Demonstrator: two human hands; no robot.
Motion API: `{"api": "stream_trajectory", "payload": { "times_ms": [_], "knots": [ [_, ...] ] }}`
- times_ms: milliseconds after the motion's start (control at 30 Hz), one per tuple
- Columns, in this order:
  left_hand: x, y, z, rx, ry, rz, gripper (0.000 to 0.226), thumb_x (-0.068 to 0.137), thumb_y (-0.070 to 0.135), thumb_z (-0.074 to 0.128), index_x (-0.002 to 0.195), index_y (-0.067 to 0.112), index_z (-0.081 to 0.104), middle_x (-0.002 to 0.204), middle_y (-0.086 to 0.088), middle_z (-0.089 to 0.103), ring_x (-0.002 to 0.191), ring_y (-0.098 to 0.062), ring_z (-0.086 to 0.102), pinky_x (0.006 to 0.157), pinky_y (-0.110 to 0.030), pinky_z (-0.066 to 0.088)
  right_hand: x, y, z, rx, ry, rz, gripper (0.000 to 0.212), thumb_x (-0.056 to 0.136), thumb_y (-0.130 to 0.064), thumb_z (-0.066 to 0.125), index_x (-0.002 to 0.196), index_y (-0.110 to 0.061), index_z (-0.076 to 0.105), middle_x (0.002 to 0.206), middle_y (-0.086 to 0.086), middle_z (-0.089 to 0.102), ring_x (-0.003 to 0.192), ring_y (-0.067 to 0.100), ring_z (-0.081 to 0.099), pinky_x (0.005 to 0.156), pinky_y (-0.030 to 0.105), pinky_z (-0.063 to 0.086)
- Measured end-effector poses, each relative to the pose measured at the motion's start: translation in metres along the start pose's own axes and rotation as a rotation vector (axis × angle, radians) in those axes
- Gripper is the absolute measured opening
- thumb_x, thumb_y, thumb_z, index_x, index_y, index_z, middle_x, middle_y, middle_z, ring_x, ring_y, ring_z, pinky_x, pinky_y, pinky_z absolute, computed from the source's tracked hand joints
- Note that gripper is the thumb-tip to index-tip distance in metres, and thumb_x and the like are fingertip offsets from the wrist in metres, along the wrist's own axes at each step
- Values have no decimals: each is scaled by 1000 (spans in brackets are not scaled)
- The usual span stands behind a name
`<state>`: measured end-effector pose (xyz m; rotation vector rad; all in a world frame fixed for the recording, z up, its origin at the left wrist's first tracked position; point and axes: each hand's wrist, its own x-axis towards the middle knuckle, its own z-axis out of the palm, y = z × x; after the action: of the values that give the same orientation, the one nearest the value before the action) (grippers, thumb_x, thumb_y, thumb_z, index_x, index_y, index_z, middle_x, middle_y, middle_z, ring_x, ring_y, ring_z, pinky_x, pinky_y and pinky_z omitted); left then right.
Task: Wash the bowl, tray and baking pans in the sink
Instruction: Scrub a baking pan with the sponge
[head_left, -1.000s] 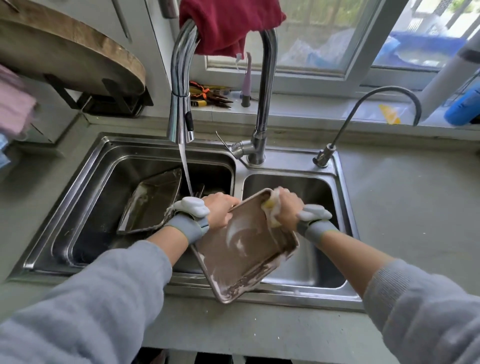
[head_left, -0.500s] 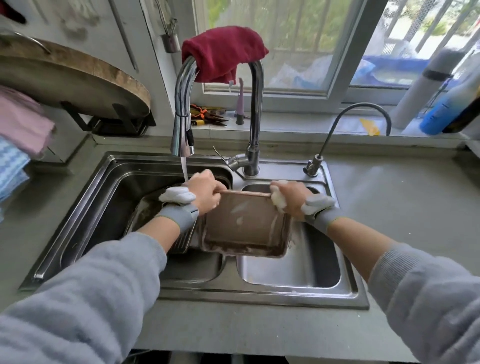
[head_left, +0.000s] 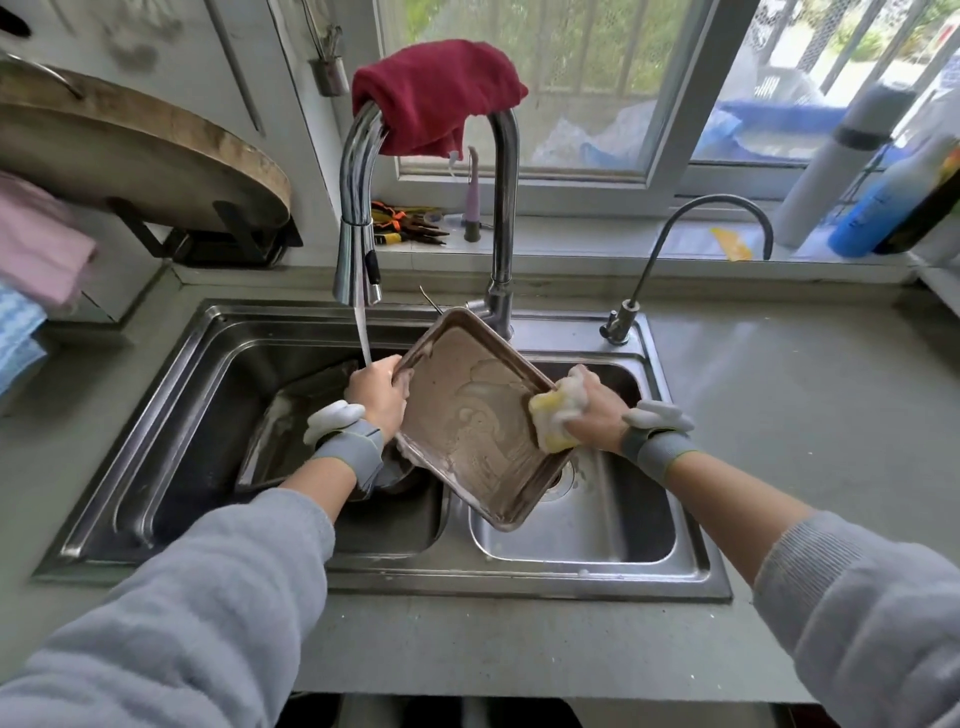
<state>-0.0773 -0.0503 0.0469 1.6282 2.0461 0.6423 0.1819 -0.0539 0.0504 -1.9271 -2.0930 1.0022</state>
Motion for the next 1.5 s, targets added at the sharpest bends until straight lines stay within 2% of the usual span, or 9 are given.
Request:
{"api": "stream_trajectory", "payload": {
  "times_ms": [167, 367, 533, 767, 933, 1133, 1233, 1367, 1500],
  "knots": [
    [0, -7, -2, 39, -7, -34, 27, 93, 21, 50, 68, 14, 51, 69, -11, 63, 69, -33, 58, 60, -29, 37, -2, -12, -2, 348, -171, 69, 35, 71, -35, 49, 90, -7, 58, 100, 14, 55, 93, 27, 57, 88, 40, 47],
    [-4, 0, 0, -4, -60, 10, 24, 93, 20, 51, 73, 11, 60, 65, -4, 60, 68, -30, 57, 62, -30, 41, 7, 14, 15, 26, 44, 81, 23, 78, -14, 62, 97, -15, 48, 94, 4, 55, 88, 24, 55, 72, 29, 42],
    [-6, -4, -9, 76, -130, 89, 29, 93, 14, 50, 64, 19, 54, 66, -7, 59, 72, -34, 59, 61, -28, 38, -3, 20, 43, -8, 61, 173, 30, 82, -23, 58, 110, -15, 54, 105, 5, 60, 99, 29, 61, 83, 32, 50],
    [-5, 35, -9, 276, -279, 317, 35, 91, 12, 48, 114, 30, 67, 104, -8, 69, 102, -32, 61, 82, -36, 49, 26, -45, 2, -62, 278, -105, 13, 85, -19, 56, 81, -17, 43, 86, 6, 50, 77, 28, 51, 67, 37, 40],
    [5, 28, -16, 323, -297, 278, 34, 87, 9, 49, 106, 28, 69, 102, -9, 70, 100, -33, 62, 85, -38, 51, 6, -26, 28, -99, 117, 61, 27, 81, -14, 60, 106, -9, 51, 112, 14, 56, 103, 36, 57, 79, 34, 44],
    [3, 50, -7, 521, -436, 386, 32, 90, 6, 48, 111, 22, 66, 107, -9, 66, 103, -32, 61, 78, -32, 45, 23, -47, -11, -146, 166, -77, 24, 80, -14, 57, 93, -16, 36, 75, -1, 48, 81, 31, 57, 64, 32, 39],
    [11, 72, -16, 614, -460, 456, 32, 90, 2, 47, 112, 16, 65, 108, -10, 64, 104, -30, 61, 80, -33, 45, 14, -56, -17, -356, 63, -218, 25, 86, -9, 55, 106, -11, 41, 81, 1, 49, 83, 28, 57, 63, 34, 40],
    [14, 74, -30, 544, -371, 462, 39, 80, -1, 50, 102, 25, 70, 92, -4, 65, 92, -29, 62, 77, -34, 50, 17, -52, -15, -375, 130, -314, 24, 88, -19, 59, 105, -14, 43, 89, 7, 57, 76, 27, 56, 64, 33, 40],
    [4, 35, -24, 76, -230, 221, 25, 84, 18, 59, 105, 26, 69, 97, -5, 72, 95, -28, 65, 80, -31, 51, 16, -27, -18, -124, 282, -191, 25, 82, -28, 67, 91, -12, 49, 82, 9, 62, 73, 31, 58, 65, 34, 46]
  ]
}}
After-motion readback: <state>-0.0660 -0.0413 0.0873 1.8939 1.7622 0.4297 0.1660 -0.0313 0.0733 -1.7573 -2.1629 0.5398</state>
